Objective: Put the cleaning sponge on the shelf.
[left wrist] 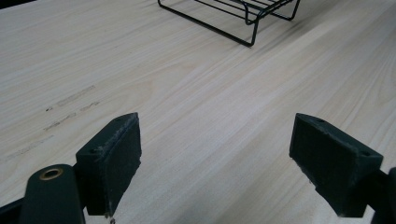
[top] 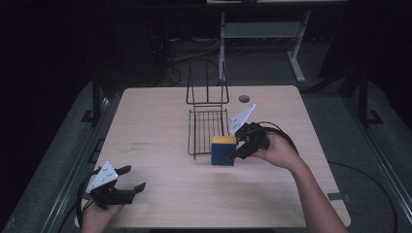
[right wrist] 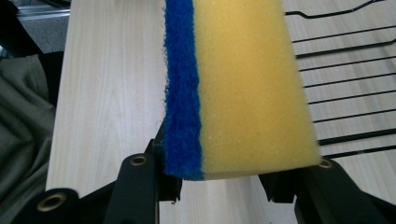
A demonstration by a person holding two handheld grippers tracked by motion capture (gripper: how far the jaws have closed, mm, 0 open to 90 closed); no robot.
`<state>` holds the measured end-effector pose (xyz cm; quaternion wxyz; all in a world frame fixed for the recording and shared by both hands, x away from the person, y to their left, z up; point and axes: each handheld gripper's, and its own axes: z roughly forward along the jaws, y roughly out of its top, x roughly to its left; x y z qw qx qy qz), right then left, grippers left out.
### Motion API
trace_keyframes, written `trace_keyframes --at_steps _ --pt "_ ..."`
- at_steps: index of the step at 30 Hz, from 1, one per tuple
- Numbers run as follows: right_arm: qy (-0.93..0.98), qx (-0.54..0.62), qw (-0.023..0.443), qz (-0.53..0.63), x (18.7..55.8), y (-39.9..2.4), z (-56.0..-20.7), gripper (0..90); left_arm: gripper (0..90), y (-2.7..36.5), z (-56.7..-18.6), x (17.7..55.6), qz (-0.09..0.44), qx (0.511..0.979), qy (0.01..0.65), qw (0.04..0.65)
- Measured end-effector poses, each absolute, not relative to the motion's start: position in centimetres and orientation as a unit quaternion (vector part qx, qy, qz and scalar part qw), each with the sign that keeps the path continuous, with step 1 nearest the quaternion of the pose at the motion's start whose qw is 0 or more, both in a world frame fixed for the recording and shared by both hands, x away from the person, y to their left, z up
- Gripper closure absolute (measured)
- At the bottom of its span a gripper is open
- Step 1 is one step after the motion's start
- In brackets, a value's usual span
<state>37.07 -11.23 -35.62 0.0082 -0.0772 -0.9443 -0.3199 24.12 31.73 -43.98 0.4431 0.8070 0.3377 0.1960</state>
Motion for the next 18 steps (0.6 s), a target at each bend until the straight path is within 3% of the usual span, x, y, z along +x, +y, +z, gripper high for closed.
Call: trace_keyframes --at_steps 18 --pt "-0.944 -0.084 0.007 -0.320 39.2 -10.8 -34.9 55.6 16.2 31.8 -44.0 24.2 0.196 0.807 0.338 0.444"
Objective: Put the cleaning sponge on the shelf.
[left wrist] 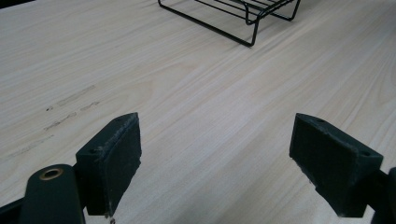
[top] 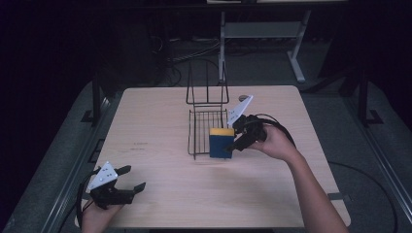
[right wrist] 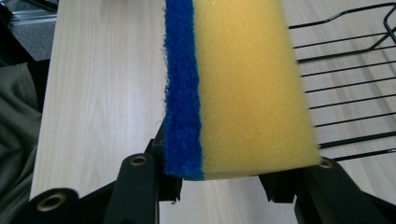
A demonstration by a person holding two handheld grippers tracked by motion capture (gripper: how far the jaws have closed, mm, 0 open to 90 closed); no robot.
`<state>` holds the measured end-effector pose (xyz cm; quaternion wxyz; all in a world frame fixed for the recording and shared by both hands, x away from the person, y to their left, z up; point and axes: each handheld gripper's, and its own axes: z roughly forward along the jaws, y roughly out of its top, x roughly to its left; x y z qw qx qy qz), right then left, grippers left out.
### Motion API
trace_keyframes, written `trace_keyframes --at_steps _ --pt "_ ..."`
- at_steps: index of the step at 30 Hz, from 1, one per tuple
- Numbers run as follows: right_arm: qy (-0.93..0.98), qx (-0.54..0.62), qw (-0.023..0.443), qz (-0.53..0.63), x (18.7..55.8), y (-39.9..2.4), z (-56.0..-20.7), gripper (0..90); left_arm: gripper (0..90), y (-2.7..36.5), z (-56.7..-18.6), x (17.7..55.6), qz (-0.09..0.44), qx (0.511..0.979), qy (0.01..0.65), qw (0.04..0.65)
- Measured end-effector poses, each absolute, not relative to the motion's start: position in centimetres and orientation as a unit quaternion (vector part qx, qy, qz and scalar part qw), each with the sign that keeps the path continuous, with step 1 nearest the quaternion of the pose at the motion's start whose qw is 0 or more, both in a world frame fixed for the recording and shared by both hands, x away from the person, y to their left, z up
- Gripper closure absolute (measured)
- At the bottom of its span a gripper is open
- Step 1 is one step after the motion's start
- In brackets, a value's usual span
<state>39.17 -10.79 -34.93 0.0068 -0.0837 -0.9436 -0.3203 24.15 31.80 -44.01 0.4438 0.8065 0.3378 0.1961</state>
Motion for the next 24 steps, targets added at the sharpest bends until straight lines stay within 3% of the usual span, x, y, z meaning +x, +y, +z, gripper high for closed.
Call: trace_keyframes --at_steps 24 --pt "-0.935 -0.114 0.005 -0.336 43.3 -11.2 -35.0 55.5 16.2 31.6 -44.2 24.3 0.190 0.809 0.335 0.444"
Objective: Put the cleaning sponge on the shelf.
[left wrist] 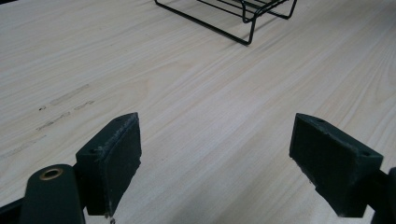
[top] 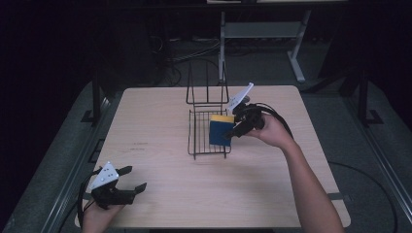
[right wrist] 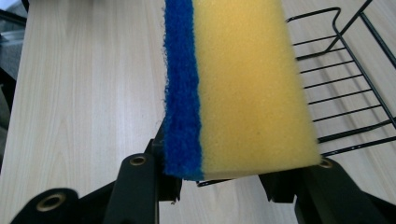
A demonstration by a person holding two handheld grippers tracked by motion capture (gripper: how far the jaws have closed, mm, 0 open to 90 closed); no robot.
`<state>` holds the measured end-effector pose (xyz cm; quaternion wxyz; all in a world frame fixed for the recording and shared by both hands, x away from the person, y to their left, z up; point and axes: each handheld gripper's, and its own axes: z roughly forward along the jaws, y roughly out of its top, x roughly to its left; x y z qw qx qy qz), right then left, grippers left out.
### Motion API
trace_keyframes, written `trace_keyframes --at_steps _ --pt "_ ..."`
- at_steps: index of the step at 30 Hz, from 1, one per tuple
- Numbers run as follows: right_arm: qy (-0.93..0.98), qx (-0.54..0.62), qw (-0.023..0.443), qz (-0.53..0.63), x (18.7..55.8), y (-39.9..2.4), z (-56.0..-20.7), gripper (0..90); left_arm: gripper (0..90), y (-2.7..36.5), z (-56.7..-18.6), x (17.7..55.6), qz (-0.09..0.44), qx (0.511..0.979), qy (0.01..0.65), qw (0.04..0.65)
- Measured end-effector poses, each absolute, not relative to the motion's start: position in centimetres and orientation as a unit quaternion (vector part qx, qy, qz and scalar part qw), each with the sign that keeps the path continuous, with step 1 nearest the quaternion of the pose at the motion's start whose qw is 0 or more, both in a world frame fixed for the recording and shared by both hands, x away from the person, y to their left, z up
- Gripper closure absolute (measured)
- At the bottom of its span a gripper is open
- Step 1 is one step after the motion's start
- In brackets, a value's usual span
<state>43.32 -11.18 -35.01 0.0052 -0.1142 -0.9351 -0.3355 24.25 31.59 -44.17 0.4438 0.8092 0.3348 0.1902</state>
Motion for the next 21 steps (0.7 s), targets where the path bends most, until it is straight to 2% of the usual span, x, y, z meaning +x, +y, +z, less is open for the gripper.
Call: trace_keyframes --at_steps 21 --pt "-0.931 -0.122 0.001 -0.343 45.4 -10.8 -35.3 55.3 16.2 31.5 -44.2 24.2 0.190 0.809 0.334 0.444"
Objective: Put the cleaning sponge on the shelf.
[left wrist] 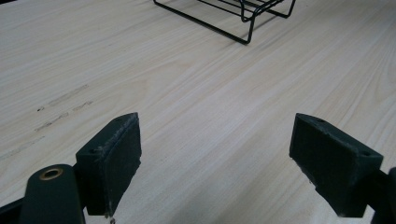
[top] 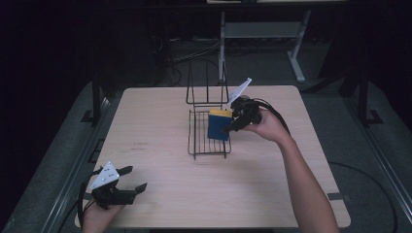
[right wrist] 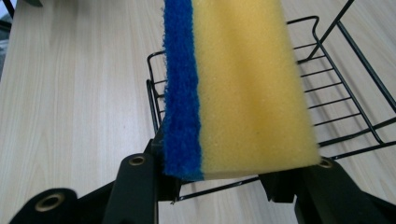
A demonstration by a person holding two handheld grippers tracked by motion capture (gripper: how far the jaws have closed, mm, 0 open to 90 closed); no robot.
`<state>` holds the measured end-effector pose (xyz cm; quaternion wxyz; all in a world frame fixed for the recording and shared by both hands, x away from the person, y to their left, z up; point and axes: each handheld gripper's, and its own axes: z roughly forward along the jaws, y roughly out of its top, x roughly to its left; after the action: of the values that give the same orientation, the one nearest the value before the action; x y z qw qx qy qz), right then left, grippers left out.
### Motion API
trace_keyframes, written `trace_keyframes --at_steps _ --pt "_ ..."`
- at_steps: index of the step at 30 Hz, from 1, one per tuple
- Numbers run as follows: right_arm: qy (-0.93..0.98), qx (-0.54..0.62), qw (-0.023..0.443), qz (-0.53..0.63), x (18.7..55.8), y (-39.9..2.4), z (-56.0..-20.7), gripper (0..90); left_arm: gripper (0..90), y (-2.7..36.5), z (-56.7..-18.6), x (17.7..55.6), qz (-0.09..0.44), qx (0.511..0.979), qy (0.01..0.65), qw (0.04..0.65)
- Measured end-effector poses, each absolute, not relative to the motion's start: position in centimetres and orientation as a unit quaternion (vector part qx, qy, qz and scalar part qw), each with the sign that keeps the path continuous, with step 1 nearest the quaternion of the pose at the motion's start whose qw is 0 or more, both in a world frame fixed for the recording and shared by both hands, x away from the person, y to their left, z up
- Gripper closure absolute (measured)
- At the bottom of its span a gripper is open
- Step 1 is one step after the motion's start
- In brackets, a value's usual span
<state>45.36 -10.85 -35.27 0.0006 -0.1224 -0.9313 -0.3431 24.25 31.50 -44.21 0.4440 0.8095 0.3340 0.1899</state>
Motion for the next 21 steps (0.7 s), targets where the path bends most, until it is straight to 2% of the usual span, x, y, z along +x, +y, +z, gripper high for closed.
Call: trace_keyframes --at_steps 21 --pt "-0.931 -0.146 -0.001 -0.333 47.1 -10.1 -37.7 55.1 16.3 31.7 -44.1 24.2 0.191 0.810 0.332 0.444"
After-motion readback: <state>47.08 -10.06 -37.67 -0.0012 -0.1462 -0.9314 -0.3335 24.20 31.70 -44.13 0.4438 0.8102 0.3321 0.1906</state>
